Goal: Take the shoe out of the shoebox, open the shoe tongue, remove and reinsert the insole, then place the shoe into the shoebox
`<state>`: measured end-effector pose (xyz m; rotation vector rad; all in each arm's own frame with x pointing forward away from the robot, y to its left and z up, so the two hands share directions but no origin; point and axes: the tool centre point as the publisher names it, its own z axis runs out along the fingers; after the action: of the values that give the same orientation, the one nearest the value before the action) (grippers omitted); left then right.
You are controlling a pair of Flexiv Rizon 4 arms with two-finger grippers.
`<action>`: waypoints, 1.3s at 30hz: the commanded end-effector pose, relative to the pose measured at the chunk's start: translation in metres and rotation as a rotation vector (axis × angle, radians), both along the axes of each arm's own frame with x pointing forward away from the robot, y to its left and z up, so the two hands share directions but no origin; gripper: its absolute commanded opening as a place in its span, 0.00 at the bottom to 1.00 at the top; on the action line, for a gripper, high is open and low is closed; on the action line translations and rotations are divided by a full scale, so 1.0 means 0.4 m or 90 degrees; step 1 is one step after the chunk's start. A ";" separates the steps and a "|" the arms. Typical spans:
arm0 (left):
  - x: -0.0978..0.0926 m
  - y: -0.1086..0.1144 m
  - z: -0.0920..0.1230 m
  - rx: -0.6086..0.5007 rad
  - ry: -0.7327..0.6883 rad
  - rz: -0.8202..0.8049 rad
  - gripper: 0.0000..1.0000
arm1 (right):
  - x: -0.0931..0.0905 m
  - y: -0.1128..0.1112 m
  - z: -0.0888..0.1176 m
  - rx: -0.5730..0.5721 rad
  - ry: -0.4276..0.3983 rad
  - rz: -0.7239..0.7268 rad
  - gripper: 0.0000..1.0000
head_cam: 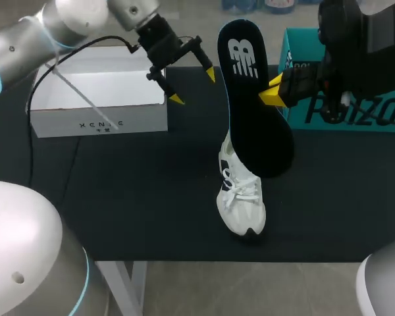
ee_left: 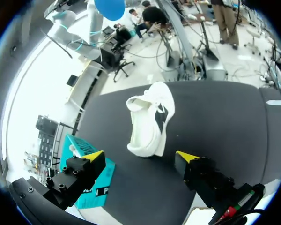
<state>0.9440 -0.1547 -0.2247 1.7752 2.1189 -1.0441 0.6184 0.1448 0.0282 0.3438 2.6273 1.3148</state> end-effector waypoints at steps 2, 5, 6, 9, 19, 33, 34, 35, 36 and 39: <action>-0.014 0.049 -0.029 -0.541 0.078 0.158 1.00 | 0.006 0.005 0.002 -0.002 0.002 0.001 0.00; -0.014 0.049 -0.029 -0.541 0.078 0.158 1.00 | 0.006 0.005 0.002 -0.002 0.002 0.001 0.00; -0.014 0.049 -0.029 -0.541 0.078 0.158 1.00 | 0.006 0.005 0.002 -0.002 0.002 0.001 0.00; -0.014 0.049 -0.029 -0.541 0.078 0.158 1.00 | 0.006 0.005 0.002 -0.002 0.002 0.001 0.00; -0.014 0.049 -0.029 -0.541 0.078 0.158 1.00 | 0.006 0.005 0.002 -0.002 0.002 0.001 0.00; -0.097 -0.086 0.077 -0.460 -0.155 0.116 1.00 | 0.006 0.005 0.002 -0.002 0.002 0.001 0.00; -0.103 -0.096 0.076 -0.461 -0.164 0.119 1.00 | 0.006 0.005 0.002 -0.002 0.002 0.001 0.00; -0.108 -0.105 0.076 -0.468 -0.167 0.122 1.00 | 0.006 0.005 0.002 -0.002 0.002 0.001 0.00; -0.112 -0.115 0.077 -0.474 -0.167 0.125 1.00 | 0.006 0.005 0.002 -0.002 0.002 0.001 0.00; -0.123 -0.149 0.082 -0.489 -0.173 0.125 1.00 | 0.006 0.005 0.002 -0.002 0.002 0.001 0.00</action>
<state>0.9016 -0.2029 -0.1878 1.2901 1.3967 -1.3002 0.6184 0.1448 0.0282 0.3439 2.6272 1.3147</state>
